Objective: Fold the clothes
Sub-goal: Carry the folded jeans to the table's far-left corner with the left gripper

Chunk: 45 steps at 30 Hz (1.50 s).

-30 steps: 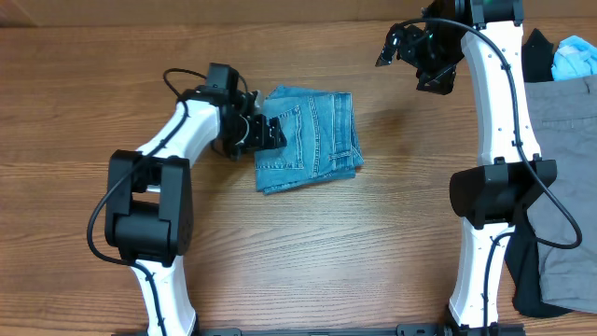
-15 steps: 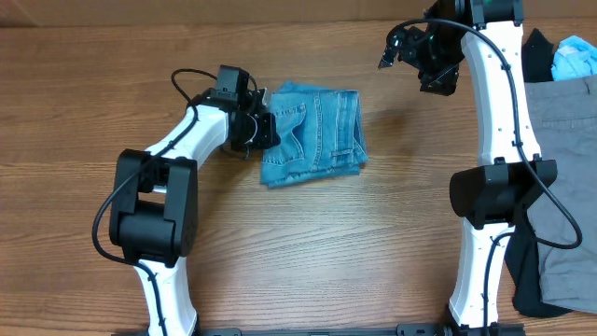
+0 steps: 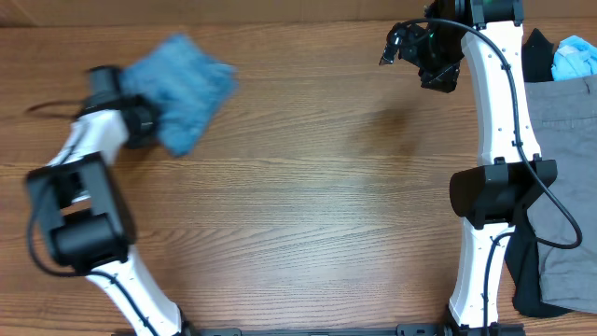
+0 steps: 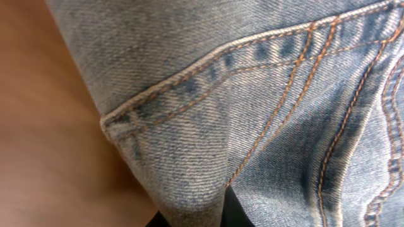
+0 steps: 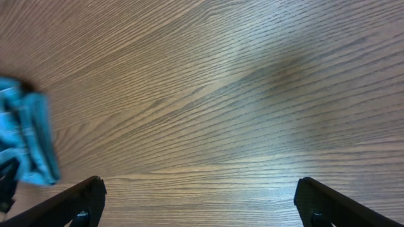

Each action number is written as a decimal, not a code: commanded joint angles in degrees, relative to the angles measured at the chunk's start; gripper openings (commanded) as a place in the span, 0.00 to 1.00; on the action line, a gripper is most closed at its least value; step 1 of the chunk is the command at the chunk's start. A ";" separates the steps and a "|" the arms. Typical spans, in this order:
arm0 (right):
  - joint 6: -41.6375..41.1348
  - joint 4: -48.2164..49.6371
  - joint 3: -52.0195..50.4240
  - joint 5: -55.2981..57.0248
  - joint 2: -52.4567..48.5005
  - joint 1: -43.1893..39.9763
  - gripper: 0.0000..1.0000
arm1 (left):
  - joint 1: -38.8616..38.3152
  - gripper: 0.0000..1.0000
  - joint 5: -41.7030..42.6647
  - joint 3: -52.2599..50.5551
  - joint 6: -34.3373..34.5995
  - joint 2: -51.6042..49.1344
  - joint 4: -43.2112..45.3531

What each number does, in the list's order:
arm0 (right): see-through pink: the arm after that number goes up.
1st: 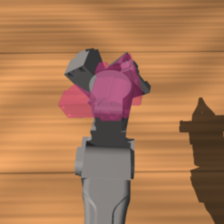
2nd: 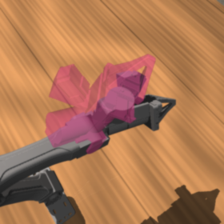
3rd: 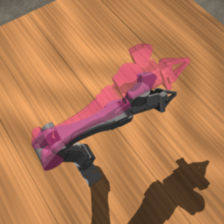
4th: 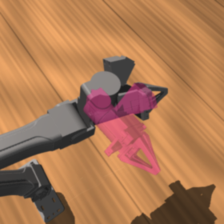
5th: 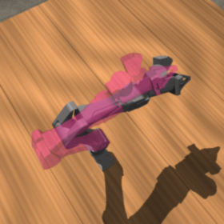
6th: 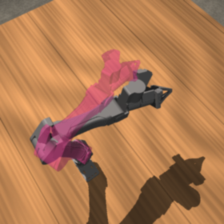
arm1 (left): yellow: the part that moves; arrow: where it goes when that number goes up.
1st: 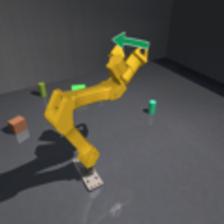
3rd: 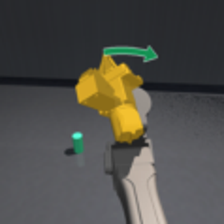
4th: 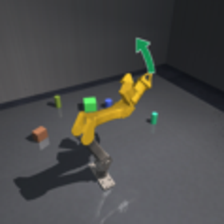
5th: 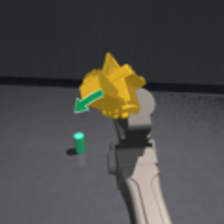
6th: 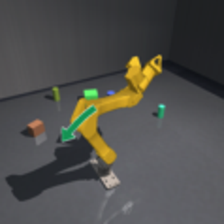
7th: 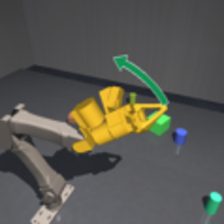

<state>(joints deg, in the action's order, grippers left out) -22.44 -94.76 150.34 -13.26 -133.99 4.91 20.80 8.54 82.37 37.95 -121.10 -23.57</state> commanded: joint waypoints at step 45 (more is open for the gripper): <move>0.31 0.15 1.51 0.37 2.16 -0.07 1.00 | 5.01 0.22 1.90 13.99 4.04 -18.73 23.69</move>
<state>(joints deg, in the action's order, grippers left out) -22.48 -94.74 150.34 -13.23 -133.99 4.91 27.18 9.02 95.26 44.34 -136.77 0.89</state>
